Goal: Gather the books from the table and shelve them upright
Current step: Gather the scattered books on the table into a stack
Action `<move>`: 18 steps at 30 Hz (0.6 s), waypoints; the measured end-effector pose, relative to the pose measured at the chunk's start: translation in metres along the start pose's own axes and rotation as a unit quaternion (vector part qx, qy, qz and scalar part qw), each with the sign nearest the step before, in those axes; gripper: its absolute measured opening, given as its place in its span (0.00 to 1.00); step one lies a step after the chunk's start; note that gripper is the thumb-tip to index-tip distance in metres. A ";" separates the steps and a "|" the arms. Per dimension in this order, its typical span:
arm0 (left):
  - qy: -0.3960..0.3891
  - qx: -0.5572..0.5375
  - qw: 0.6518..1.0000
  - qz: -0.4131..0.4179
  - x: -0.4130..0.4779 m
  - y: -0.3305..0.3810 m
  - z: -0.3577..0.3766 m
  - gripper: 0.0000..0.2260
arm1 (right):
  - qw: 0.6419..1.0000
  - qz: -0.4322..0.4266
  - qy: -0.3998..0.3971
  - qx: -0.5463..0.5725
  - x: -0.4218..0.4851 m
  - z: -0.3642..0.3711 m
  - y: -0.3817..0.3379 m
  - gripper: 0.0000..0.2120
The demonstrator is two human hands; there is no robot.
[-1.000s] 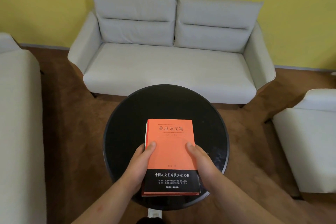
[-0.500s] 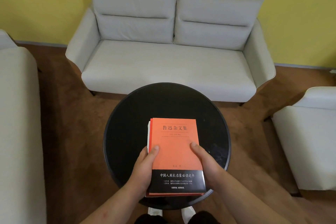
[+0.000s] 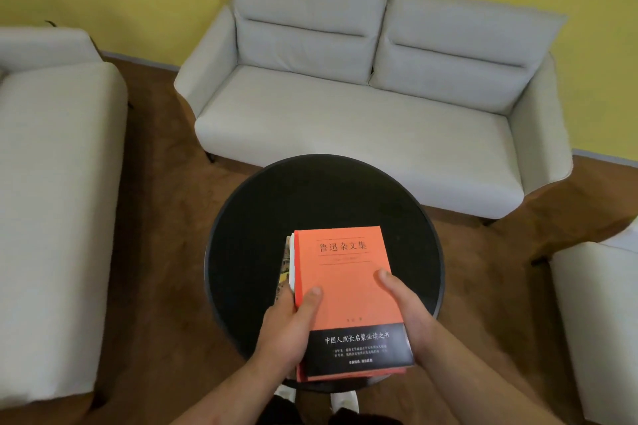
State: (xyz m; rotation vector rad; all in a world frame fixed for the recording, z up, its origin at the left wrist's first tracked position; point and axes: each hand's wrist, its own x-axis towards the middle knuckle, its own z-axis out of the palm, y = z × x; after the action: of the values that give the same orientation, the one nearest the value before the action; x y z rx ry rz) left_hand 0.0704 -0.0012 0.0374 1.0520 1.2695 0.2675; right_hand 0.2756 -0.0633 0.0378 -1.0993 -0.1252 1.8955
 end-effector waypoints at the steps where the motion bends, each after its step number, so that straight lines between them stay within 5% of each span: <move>1: -0.011 -0.026 1.000 -0.006 -0.004 0.002 0.003 0.28 | 1.000 0.004 0.009 0.000 -0.002 -0.004 0.000 0.54; 5: -0.048 -0.102 0.993 -0.031 -0.005 0.008 0.002 0.24 | 1.000 -0.001 0.020 -0.023 -0.002 -0.016 0.002 0.53; 13: -0.015 -0.116 0.990 -0.078 0.007 -0.020 0.004 0.41 | 0.996 0.024 0.064 -0.048 -0.002 -0.019 0.002 0.47; 18: -0.035 -0.113 0.992 -0.049 -0.008 -0.007 0.013 0.29 | 0.993 0.040 0.095 -0.051 -0.001 -0.015 0.001 0.28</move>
State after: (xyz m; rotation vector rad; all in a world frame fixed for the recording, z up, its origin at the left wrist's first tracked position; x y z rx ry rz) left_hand 0.0770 -0.0167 0.0366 0.7977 1.1935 0.2897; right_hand 0.2859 -0.0695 0.0288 -1.3650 -0.0716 1.8603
